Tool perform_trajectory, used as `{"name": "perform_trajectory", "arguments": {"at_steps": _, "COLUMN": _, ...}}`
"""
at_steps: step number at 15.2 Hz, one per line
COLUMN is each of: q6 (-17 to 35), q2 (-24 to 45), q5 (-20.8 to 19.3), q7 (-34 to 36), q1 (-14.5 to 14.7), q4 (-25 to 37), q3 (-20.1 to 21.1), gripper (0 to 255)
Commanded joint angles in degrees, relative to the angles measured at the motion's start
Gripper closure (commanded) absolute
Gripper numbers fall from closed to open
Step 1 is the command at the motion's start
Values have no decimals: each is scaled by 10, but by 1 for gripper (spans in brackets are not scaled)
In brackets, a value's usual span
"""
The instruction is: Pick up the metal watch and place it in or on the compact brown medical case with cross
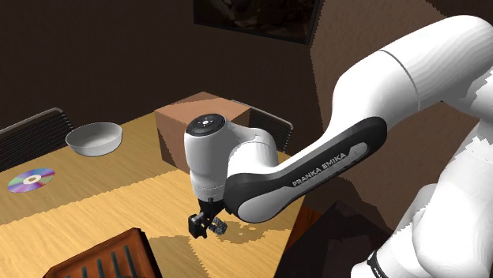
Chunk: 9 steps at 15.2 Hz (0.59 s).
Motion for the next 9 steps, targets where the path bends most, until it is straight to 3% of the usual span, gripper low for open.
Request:
{"name": "perform_trajectory", "arguments": {"at_steps": 1, "q6": 0, "q2": 0, "q5": 0, "q7": 0, "q1": 0, "q4": 0, "q3": 0, "gripper": 0}}
{"name": "perform_trajectory", "arguments": {"at_steps": 3, "q6": 0, "q2": 0, "q5": 0, "q7": 0, "q1": 0, "q4": 0, "q3": 0, "gripper": 0}}
{"name": "perform_trajectory", "arguments": {"at_steps": 4, "q6": 0, "q2": 0, "q5": 0, "q7": 0, "q1": 0, "q4": 0, "q3": 0, "gripper": 255}}
{"name": "perform_trajectory", "arguments": {"at_steps": 9, "q6": 0, "q2": 0, "q5": 0, "q7": 0, "q1": 0, "q4": 0, "q3": 0, "gripper": 255}}
